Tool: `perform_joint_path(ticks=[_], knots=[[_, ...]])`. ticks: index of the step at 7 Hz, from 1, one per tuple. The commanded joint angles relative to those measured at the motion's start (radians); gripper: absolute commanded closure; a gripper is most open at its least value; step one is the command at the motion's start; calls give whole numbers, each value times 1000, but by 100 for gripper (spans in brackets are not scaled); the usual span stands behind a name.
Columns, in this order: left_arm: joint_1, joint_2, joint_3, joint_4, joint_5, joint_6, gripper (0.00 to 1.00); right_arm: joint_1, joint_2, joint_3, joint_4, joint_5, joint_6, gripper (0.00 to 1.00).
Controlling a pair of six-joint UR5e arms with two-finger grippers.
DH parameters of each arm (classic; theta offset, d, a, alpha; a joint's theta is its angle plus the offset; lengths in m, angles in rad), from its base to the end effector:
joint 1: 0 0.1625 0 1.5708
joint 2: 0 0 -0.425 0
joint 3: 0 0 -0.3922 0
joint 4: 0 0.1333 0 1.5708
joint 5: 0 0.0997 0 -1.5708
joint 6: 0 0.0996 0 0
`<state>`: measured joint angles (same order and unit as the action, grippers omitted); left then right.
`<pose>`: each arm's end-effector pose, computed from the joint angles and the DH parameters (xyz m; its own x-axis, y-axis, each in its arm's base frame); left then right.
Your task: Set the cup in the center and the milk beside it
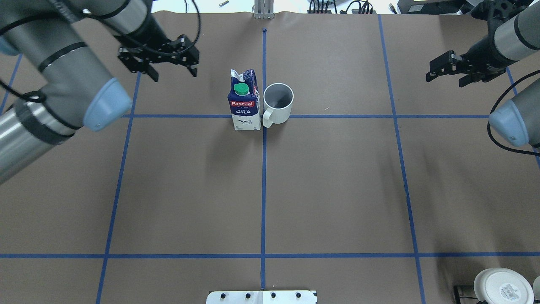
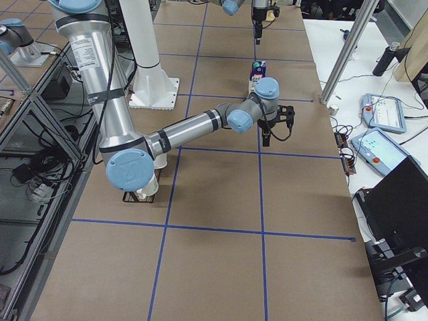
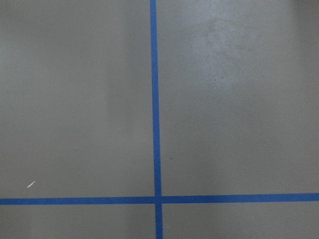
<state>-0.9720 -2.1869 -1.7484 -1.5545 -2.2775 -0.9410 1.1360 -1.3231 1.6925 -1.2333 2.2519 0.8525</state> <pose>0.3068 -0.5713 0.2138 0.5435 -0.0017 -0.8394 0.0636 0.9972 0.0391 -0.1870 -0.5703 0.4270 0.5915 0.0598 0.8041 -0.1900 0.9795 0.0669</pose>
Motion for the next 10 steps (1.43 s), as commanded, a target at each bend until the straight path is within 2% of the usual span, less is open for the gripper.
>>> perform_joint_path(ticks=[1, 2, 3, 4, 6, 8, 10], knots=[[-132, 218, -88, -4, -10, 219, 1, 77, -45, -17, 8, -8, -32, 0], [-221, 311, -92, -7, -11, 413, 1, 147, -65, -25, -35, 35, -172, 0], [-297, 413, -92, -12, -11, 621, 1, 207, -64, -20, -175, 43, -351, 0], [-330, 512, -80, -13, -8, 742, 1, 241, -68, -17, -315, 43, -486, 0], [-431, 544, 5, -13, 0, 752, 1, 312, -105, -28, -455, 41, -698, 0], [-497, 596, 50, -16, 1, 754, 1, 359, -169, -30, -459, 41, -739, 0], [-525, 598, 90, -16, -8, 752, 1, 401, -225, -36, -459, 49, -730, 0]])
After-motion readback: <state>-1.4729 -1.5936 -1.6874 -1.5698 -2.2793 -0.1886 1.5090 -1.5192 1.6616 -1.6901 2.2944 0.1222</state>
